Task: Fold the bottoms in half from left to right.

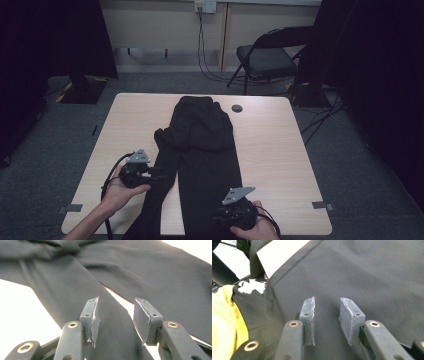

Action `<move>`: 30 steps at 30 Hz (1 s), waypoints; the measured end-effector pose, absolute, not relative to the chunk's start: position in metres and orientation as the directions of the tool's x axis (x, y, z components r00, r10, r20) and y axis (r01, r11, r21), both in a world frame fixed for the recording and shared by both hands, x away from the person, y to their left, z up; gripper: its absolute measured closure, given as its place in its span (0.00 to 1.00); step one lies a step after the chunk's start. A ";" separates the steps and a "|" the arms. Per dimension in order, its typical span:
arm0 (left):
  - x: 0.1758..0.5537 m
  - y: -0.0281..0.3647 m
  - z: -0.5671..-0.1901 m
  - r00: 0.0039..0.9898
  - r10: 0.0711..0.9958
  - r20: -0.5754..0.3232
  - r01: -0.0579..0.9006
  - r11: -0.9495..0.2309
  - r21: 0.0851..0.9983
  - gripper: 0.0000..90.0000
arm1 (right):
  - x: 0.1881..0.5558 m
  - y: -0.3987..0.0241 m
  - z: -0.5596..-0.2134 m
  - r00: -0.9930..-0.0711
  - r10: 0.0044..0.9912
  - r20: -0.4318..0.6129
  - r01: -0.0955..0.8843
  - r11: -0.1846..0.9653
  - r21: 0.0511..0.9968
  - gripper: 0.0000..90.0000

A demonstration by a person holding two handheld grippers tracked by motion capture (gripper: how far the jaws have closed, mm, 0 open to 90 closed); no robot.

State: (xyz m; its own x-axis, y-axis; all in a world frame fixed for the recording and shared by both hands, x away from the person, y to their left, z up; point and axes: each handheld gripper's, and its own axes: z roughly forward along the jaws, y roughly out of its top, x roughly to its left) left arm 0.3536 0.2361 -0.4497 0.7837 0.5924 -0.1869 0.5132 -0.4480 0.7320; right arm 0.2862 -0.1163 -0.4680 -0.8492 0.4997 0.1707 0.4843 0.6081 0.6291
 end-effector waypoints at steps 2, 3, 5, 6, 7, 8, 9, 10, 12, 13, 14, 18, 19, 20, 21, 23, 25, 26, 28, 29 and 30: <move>0.339 0.240 -0.453 0.800 0.569 -0.191 0.511 -0.478 0.715 0.61 | 0.288 -0.112 -0.467 -0.852 0.495 0.170 0.478 0.605 0.636 0.70; 0.333 0.240 -0.456 0.808 0.559 -0.188 0.506 -0.493 0.708 0.59 | 0.292 -0.110 -0.468 -0.848 0.503 0.168 0.481 0.596 0.643 0.70; 0.326 0.240 -0.460 0.818 0.553 -0.159 0.496 -0.539 0.681 0.57 | 0.293 -0.111 -0.468 -0.844 0.508 0.169 0.485 0.592 0.643 0.69; 0.323 0.240 -0.464 0.819 0.549 -0.165 0.501 -0.545 0.673 0.54 | 0.295 -0.111 -0.469 -0.839 0.518 0.166 0.490 0.589 0.643 0.69; 0.323 0.240 -0.467 0.812 0.556 -0.176 0.516 -0.544 0.662 0.52 | 0.296 -0.113 -0.470 -0.836 0.525 0.162 0.493 0.585 0.644 0.68; 0.323 0.240 -0.469 0.808 0.559 -0.185 0.527 -0.546 0.651 0.46 | 0.297 -0.114 -0.471 -0.833 0.528 0.167 0.498 0.581 0.644 0.68; 0.324 0.239 -0.472 0.806 0.566 -0.173 0.529 -0.559 0.639 0.45 | 0.298 -0.116 -0.471 -0.831 0.531 0.168 0.500 0.578 0.645 0.68; 0.325 0.237 -0.474 0.805 0.571 -0.159 0.528 -0.570 0.629 0.43 | 0.299 -0.117 -0.472 -0.828 0.536 0.168 0.503 0.574 0.646 0.68; 0.326 0.233 -0.477 0.811 0.564 -0.156 0.526 -0.586 0.616 0.42 | 0.300 -0.119 -0.472 -0.822 0.542 0.173 0.509 0.564 0.650 0.68; 0.325 0.230 -0.478 0.817 0.563 -0.123 0.513 -0.613 0.601 0.44 | 0.300 -0.120 -0.472 -0.819 0.546 0.173 0.512 0.561 0.651 0.67; 0.323 0.226 -0.478 0.825 0.561 -0.068 0.482 -0.636 0.602 0.48 | 0.300 -0.121 -0.472 -0.820 0.546 0.173 0.511 0.561 0.651 0.67; 0.321 0.219 -0.475 0.840 0.542 0.002 0.437 -0.680 0.589 0.80 | 0.300 -0.120 -0.474 -0.825 0.540 0.163 0.503 0.574 0.646 0.67; 0.322 0.218 -0.474 0.841 0.542 0.005 0.440 -0.688 0.577 0.92 | 0.300 -0.120 -0.475 -0.826 0.539 0.165 0.505 0.577 0.642 0.67; 0.323 0.219 -0.473 0.844 0.536 -0.024 0.447 -0.678 0.584 0.96 | 0.300 -0.119 -0.475 -0.827 0.537 0.165 0.506 0.582 0.637 0.67; 0.323 0.221 -0.471 0.846 0.530 -0.062 0.452 -0.649 0.612 0.96 | 0.300 -0.118 -0.477 -0.828 0.538 0.162 0.505 0.586 0.634 0.67; 0.325 0.225 -0.461 0.849 0.508 -0.146 0.457 -0.567 0.686 0.97 | 0.299 -0.118 -0.477 -0.828 0.537 0.160 0.505 0.590 0.630 0.68; 0.326 0.228 -0.450 0.842 0.501 -0.201 0.468 -0.492 0.735 0.97 | 0.300 -0.118 -0.478 -0.827 0.538 0.161 0.507 0.592 0.626 0.68; 0.328 0.228 -0.442 0.840 0.484 -0.244 0.476 -0.441 0.761 0.97 | 0.300 -0.117 -0.479 -0.825 0.541 0.163 0.511 0.591 0.624 0.68; 0.328 0.224 -0.434 0.841 0.471 -0.266 0.476 -0.409 0.779 0.97 | 0.300 -0.115 -0.481 -0.826 0.538 0.164 0.511 0.594 0.622 0.68; 0.328 0.222 -0.429 0.845 0.457 -0.276 0.472 -0.396 0.788 0.97 | 0.300 -0.114 -0.481 -0.827 0.538 0.163 0.509 0.594 0.622 0.68; 0.329 0.217 -0.422 0.847 0.439 -0.299 0.473 -0.366 0.802 0.97 | 0.300 -0.113 -0.481 -0.829 0.535 0.162 0.507 0.598 0.621 0.68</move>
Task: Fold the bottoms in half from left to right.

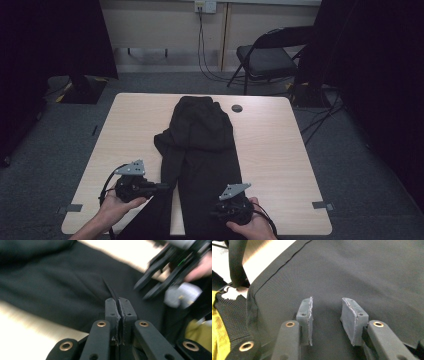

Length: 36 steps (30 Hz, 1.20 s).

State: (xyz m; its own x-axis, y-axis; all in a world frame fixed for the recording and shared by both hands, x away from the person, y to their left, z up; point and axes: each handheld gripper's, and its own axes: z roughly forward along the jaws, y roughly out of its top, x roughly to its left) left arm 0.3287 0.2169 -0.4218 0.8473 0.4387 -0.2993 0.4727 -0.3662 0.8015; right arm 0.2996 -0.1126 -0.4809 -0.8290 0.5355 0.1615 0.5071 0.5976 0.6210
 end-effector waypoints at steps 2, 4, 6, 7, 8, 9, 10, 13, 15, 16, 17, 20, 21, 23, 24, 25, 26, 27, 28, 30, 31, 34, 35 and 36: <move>0.330 0.207 -0.408 0.859 0.408 -0.309 0.457 -0.339 0.822 0.97 | 0.298 -0.110 -0.481 -0.834 0.532 0.146 0.494 0.604 0.626 0.66; 0.333 0.197 -0.397 0.866 0.389 -0.315 0.450 -0.329 0.830 0.96 | 0.295 -0.107 -0.480 -0.847 0.513 0.142 0.473 0.603 0.642 0.62; 0.337 0.187 -0.393 0.865 0.387 -0.320 0.451 -0.319 0.833 0.96 | 0.290 -0.100 -0.471 -0.872 0.460 0.168 0.440 0.587 0.680 0.53; 0.339 0.184 -0.393 0.862 0.388 -0.325 0.455 -0.313 0.834 0.96 | 0.285 -0.096 -0.464 -0.889 0.428 0.165 0.408 0.574 0.710 0.49; 0.344 0.178 -0.395 0.854 0.386 -0.349 0.473 -0.295 0.830 0.96 | 0.281 -0.092 -0.459 -0.900 0.403 0.167 0.388 0.564 0.729 0.46; 0.346 0.175 -0.396 0.849 0.383 -0.365 0.485 -0.285 0.827 0.96 | 0.277 -0.084 -0.452 -0.913 0.366 0.180 0.367 0.545 0.754 0.42; 0.349 0.170 -0.397 0.846 0.382 -0.373 0.491 -0.282 0.824 0.96 | 0.276 -0.079 -0.450 -0.918 0.352 0.184 0.359 0.539 0.762 0.41; 0.356 0.158 -0.396 0.836 0.373 -0.403 0.505 -0.235 0.830 0.96 | 0.278 -0.063 -0.456 -0.917 0.338 0.213 0.374 0.535 0.758 0.38; 0.363 0.152 -0.393 0.831 0.372 -0.413 0.513 -0.227 0.828 0.96 | 0.281 -0.056 -0.463 -0.907 0.362 0.215 0.393 0.545 0.740 0.41; 0.366 0.150 -0.392 0.826 0.381 -0.416 0.518 -0.221 0.826 0.96 | 0.281 -0.056 -0.466 -0.906 0.355 0.230 0.399 0.538 0.742 0.57; 0.368 0.150 -0.391 0.819 0.385 -0.426 0.526 -0.208 0.824 0.96 | 0.280 -0.056 -0.467 -0.911 0.335 0.241 0.394 0.535 0.748 0.64; 0.376 0.152 -0.389 0.803 0.412 -0.430 0.535 -0.182 0.825 0.96 | 0.272 -0.058 -0.461 -0.922 0.315 0.224 0.369 0.547 0.751 0.80; 0.379 0.153 -0.390 0.800 0.415 -0.433 0.539 -0.182 0.822 0.96 | 0.270 -0.061 -0.457 -0.924 0.308 0.226 0.366 0.545 0.754 0.84; 0.383 0.152 -0.394 0.786 0.427 -0.448 0.559 -0.178 0.810 0.96 | 0.268 -0.072 -0.441 -0.925 0.306 0.225 0.360 0.514 0.778 0.95; 0.384 0.151 -0.397 0.781 0.425 -0.457 0.568 -0.180 0.803 0.96 | 0.268 -0.076 -0.436 -0.925 0.300 0.232 0.360 0.504 0.785 0.98; 0.384 0.150 -0.400 0.778 0.425 -0.464 0.575 -0.181 0.798 0.96 | 0.267 -0.084 -0.428 -0.924 0.306 0.229 0.360 0.493 0.792 0.98; 0.384 0.148 -0.402 0.775 0.421 -0.470 0.582 -0.187 0.792 0.96 | 0.267 -0.091 -0.422 -0.923 0.309 0.230 0.360 0.481 0.800 0.99; 0.384 0.146 -0.404 0.777 0.413 -0.475 0.584 -0.192 0.789 0.95 | 0.266 -0.098 -0.416 -0.920 0.324 0.219 0.358 0.473 0.805 0.99; 0.384 0.143 -0.406 0.782 0.401 -0.478 0.584 -0.200 0.787 0.94 | 0.266 -0.103 -0.413 -0.915 0.346 0.207 0.361 0.471 0.805 0.99; 0.382 0.136 -0.410 0.787 0.415 -0.457 0.575 -0.225 0.786 0.82 | 0.267 -0.117 -0.409 -0.908 0.366 0.204 0.369 0.468 0.803 0.99; 0.382 0.135 -0.411 0.793 0.429 -0.432 0.562 -0.245 0.790 0.75 | 0.268 -0.126 -0.410 -0.902 0.386 0.193 0.374 0.474 0.797 0.99; 0.386 0.141 -0.413 0.770 0.463 -0.440 0.577 -0.212 0.788 0.59 | 0.275 -0.145 -0.425 -0.882 0.436 0.180 0.408 0.511 0.757 0.99; 0.389 0.146 -0.413 0.766 0.480 -0.429 0.575 -0.211 0.790 0.58 | 0.278 -0.154 -0.433 -0.868 0.452 0.207 0.440 0.505 0.742 0.99; 0.391 0.153 -0.414 0.761 0.506 -0.406 0.567 -0.215 0.795 0.58 | 0.278 -0.161 -0.441 -0.853 0.479 0.207 0.461 0.506 0.729 0.99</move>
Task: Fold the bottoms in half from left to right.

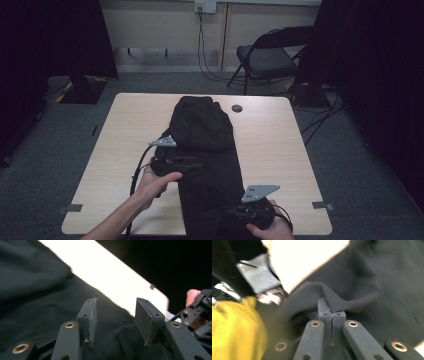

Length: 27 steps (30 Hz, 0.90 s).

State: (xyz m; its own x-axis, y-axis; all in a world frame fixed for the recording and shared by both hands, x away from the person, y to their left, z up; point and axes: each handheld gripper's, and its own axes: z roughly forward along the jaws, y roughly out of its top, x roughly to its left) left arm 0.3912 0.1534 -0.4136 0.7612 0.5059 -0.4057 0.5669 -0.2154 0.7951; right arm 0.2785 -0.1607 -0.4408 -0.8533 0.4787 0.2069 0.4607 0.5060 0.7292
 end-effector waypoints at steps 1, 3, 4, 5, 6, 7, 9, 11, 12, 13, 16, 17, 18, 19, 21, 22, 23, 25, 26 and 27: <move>0.393 0.159 -0.415 0.752 0.523 -0.401 0.574 -0.221 0.789 0.58 | 0.280 -0.168 -0.449 -0.834 0.512 0.204 0.488 0.514 0.706 0.99; 0.397 0.168 -0.421 0.737 0.560 -0.377 0.585 -0.251 0.771 0.57 | 0.281 -0.177 -0.461 -0.810 0.564 0.162 0.511 0.542 0.667 0.99; 0.397 0.173 -0.425 0.734 0.585 -0.345 0.582 -0.281 0.763 0.57 | 0.282 -0.178 -0.463 -0.803 0.578 0.144 0.518 0.558 0.648 0.99; 0.397 0.178 -0.431 0.729 0.607 -0.315 0.584 -0.312 0.750 0.57 | 0.284 -0.180 -0.466 -0.796 0.587 0.145 0.530 0.562 0.634 0.98; 0.397 0.181 -0.435 0.723 0.617 -0.311 0.590 -0.316 0.743 0.57 | 0.285 -0.181 -0.467 -0.784 0.605 0.138 0.541 0.558 0.629 0.98; 0.396 0.186 -0.443 0.707 0.628 -0.324 0.607 -0.304 0.734 0.57 | 0.287 -0.182 -0.466 -0.776 0.619 0.118 0.545 0.564 0.621 0.98; 0.397 0.189 -0.449 0.711 0.626 -0.320 0.608 -0.321 0.726 0.57 | 0.292 -0.183 -0.462 -0.755 0.647 0.107 0.554 0.542 0.632 0.88; 0.398 0.186 -0.454 0.716 0.619 -0.322 0.612 -0.336 0.716 0.57 | 0.298 -0.183 -0.457 -0.749 0.656 0.088 0.542 0.531 0.652 0.74; 0.399 0.183 -0.456 0.722 0.617 -0.314 0.609 -0.352 0.711 0.57 | 0.303 -0.181 -0.454 -0.730 0.679 0.075 0.550 0.519 0.654 0.68; 0.401 0.178 -0.459 0.732 0.608 -0.309 0.604 -0.369 0.707 0.57 | 0.308 -0.179 -0.451 -0.723 0.687 0.073 0.549 0.508 0.664 0.66; 0.406 0.167 -0.469 0.738 0.607 -0.296 0.605 -0.399 0.689 0.59 | 0.328 -0.170 -0.446 -0.713 0.699 0.043 0.532 0.500 0.683 0.62; 0.407 0.164 -0.473 0.744 0.599 -0.297 0.603 -0.410 0.684 0.61 | 0.338 -0.165 -0.447 -0.710 0.704 0.032 0.526 0.499 0.688 0.62; 0.408 0.160 -0.476 0.753 0.600 -0.270 0.594 -0.441 0.673 0.61 | 0.346 -0.162 -0.448 -0.704 0.710 0.014 0.521 0.503 0.690 0.62; 0.408 0.156 -0.480 0.758 0.604 -0.247 0.588 -0.467 0.661 0.61 | 0.355 -0.158 -0.450 -0.699 0.715 0.020 0.527 0.496 0.691 0.63; 0.406 0.153 -0.486 0.754 0.605 -0.254 0.589 -0.453 0.670 0.60 | 0.372 -0.150 -0.457 -0.723 0.689 0.052 0.518 0.489 0.702 0.63; 0.404 0.152 -0.487 0.760 0.604 -0.239 0.576 -0.458 0.677 0.60 | 0.377 -0.147 -0.460 -0.725 0.687 0.048 0.516 0.495 0.700 0.62; 0.402 0.151 -0.486 0.768 0.600 -0.223 0.566 -0.473 0.676 0.59 | 0.385 -0.141 -0.469 -0.728 0.683 0.051 0.523 0.506 0.685 0.62; 0.400 0.151 -0.486 0.773 0.601 -0.201 0.554 -0.485 0.677 0.59 | 0.394 -0.135 -0.480 -0.721 0.690 0.054 0.542 0.514 0.665 0.62; 0.397 0.151 -0.486 0.773 0.604 -0.194 0.551 -0.488 0.677 0.59 | 0.395 -0.133 -0.485 -0.726 0.686 0.046 0.540 0.528 0.655 0.61; 0.394 0.150 -0.486 0.783 0.594 -0.183 0.539 -0.503 0.675 0.59 | 0.394 -0.132 -0.486 -0.729 0.684 0.033 0.528 0.531 0.663 0.61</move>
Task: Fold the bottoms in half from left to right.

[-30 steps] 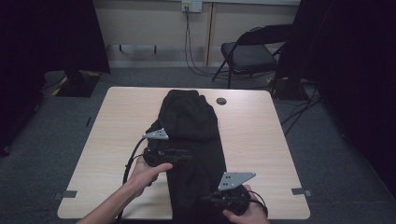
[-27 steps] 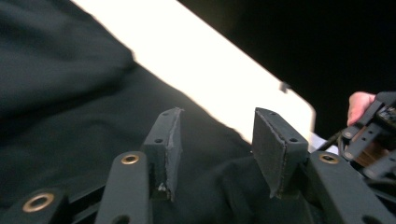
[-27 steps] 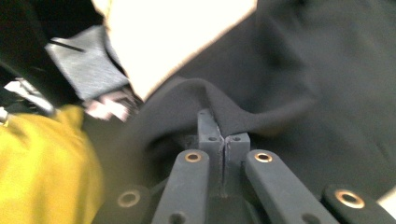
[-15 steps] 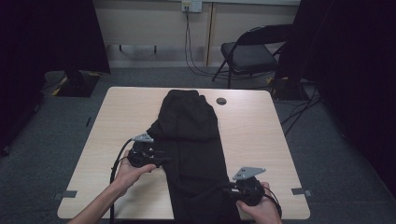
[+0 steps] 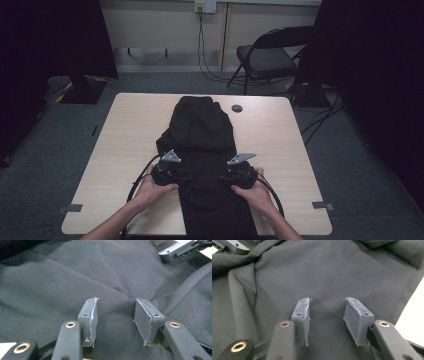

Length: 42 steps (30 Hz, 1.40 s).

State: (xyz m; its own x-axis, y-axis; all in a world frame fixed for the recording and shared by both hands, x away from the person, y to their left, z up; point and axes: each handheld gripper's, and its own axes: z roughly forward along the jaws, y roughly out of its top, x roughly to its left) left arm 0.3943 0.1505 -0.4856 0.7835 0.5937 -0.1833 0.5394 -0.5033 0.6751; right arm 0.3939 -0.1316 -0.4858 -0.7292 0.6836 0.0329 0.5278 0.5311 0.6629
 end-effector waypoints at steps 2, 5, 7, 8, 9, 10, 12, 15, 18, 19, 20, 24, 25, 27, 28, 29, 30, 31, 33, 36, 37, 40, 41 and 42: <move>0.389 0.151 -0.485 0.791 0.584 -0.185 0.535 -0.511 0.673 0.59 | 0.388 -0.131 -0.485 -0.737 0.676 0.008 0.514 0.552 0.656 0.61; 0.379 0.151 -0.485 0.800 0.568 -0.195 0.533 -0.521 0.667 0.59 | 0.372 -0.133 -0.486 -0.752 0.660 0.011 0.502 0.561 0.658 0.61; 0.371 0.150 -0.485 0.811 0.552 -0.192 0.521 -0.533 0.667 0.59 | 0.357 -0.137 -0.485 -0.758 0.652 0.016 0.499 0.564 0.658 0.61; 0.366 0.149 -0.484 0.819 0.540 -0.193 0.516 -0.548 0.658 0.59 | 0.352 -0.138 -0.485 -0.760 0.650 0.013 0.496 0.567 0.658 0.62; 0.361 0.148 -0.483 0.823 0.533 -0.196 0.514 -0.552 0.657 0.59 | 0.344 -0.139 -0.485 -0.763 0.647 0.011 0.492 0.570 0.658 0.62; 0.356 0.148 -0.483 0.820 0.539 -0.194 0.518 -0.552 0.654 0.60 | 0.338 -0.141 -0.485 -0.767 0.641 0.018 0.493 0.571 0.656 0.62; 0.348 0.147 -0.481 0.834 0.508 -0.215 0.514 -0.574 0.637 0.60 | 0.323 -0.143 -0.484 -0.770 0.638 0.025 0.499 0.577 0.647 0.62; 0.347 0.148 -0.478 0.839 0.485 -0.249 0.522 -0.586 0.620 0.60 | 0.309 -0.143 -0.481 -0.788 0.615 0.012 0.486 0.611 0.624 0.63; 0.364 0.158 -0.463 0.826 0.492 -0.273 0.530 -0.515 0.674 0.62 | 0.322 -0.146 -0.473 -0.782 0.621 0.045 0.491 0.570 0.659 0.57; 0.370 0.161 -0.456 0.821 0.500 -0.277 0.532 -0.492 0.689 0.62 | 0.334 -0.148 -0.466 -0.773 0.632 0.051 0.488 0.542 0.684 0.54; 0.381 0.167 -0.446 0.809 0.521 -0.272 0.531 -0.452 0.717 0.63 | 0.343 -0.149 -0.461 -0.765 0.643 0.046 0.484 0.526 0.699 0.52; 0.423 0.182 -0.425 0.769 0.593 -0.240 0.529 -0.379 0.759 0.64 | 0.406 -0.145 -0.441 -0.724 0.689 0.034 0.477 0.464 0.746 0.46; 0.435 0.186 -0.423 0.745 0.622 -0.241 0.541 -0.351 0.764 0.65 | 0.425 -0.143 -0.439 -0.717 0.696 0.047 0.486 0.449 0.750 0.45; 0.457 0.192 -0.425 0.694 0.669 -0.267 0.575 -0.292 0.764 0.65 | 0.462 -0.135 -0.439 -0.680 0.732 0.028 0.497 0.433 0.752 0.43; 0.466 0.194 -0.429 0.672 0.694 -0.259 0.583 -0.280 0.763 0.64 | 0.472 -0.132 -0.441 -0.668 0.744 0.028 0.507 0.427 0.748 0.41; 0.474 0.195 -0.434 0.653 0.710 -0.264 0.597 -0.268 0.756 0.62 | 0.485 -0.130 -0.444 -0.648 0.761 0.030 0.523 0.416 0.744 0.41; 0.479 0.196 -0.440 0.635 0.718 -0.287 0.618 -0.249 0.746 0.62 | 0.497 -0.127 -0.447 -0.627 0.778 0.032 0.541 0.406 0.737 0.38; 0.483 0.194 -0.446 0.633 0.718 -0.289 0.626 -0.255 0.737 0.61 | 0.507 -0.125 -0.451 -0.618 0.785 0.038 0.556 0.403 0.727 0.36; 0.487 0.188 -0.458 0.651 0.716 -0.252 0.614 -0.302 0.729 0.60 | 0.522 -0.120 -0.459 -0.597 0.802 0.040 0.584 0.399 0.707 0.33; 0.489 0.179 -0.477 0.656 0.722 -0.219 0.628 -0.360 0.690 0.63 | 0.537 -0.117 -0.475 -0.550 0.833 0.049 0.625 0.372 0.686 0.33; 0.488 0.177 -0.480 0.661 0.724 -0.199 0.624 -0.382 0.682 0.63 | 0.540 -0.116 -0.482 -0.537 0.842 0.048 0.636 0.366 0.679 0.34; 0.482 0.177 -0.487 0.664 0.722 -0.193 0.612 -0.376 0.696 0.63 | 0.536 -0.112 -0.491 -0.535 0.845 0.030 0.622 0.369 0.690 0.35; 0.481 0.179 -0.487 0.666 0.718 -0.202 0.614 -0.375 0.695 0.63 | 0.534 -0.112 -0.491 -0.536 0.844 0.029 0.620 0.370 0.692 0.36; 0.479 0.180 -0.488 0.670 0.711 -0.213 0.617 -0.375 0.691 0.63 | 0.532 -0.111 -0.491 -0.541 0.841 0.018 0.616 0.382 0.689 0.36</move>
State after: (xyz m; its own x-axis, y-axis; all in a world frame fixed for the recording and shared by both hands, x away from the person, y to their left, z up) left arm 0.4795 0.1804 -0.4876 0.6703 0.7110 -0.2125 0.6174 -0.3754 0.6913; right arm 0.5317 -0.1110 -0.4906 -0.5414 0.8406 0.0180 0.6160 0.3819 0.6890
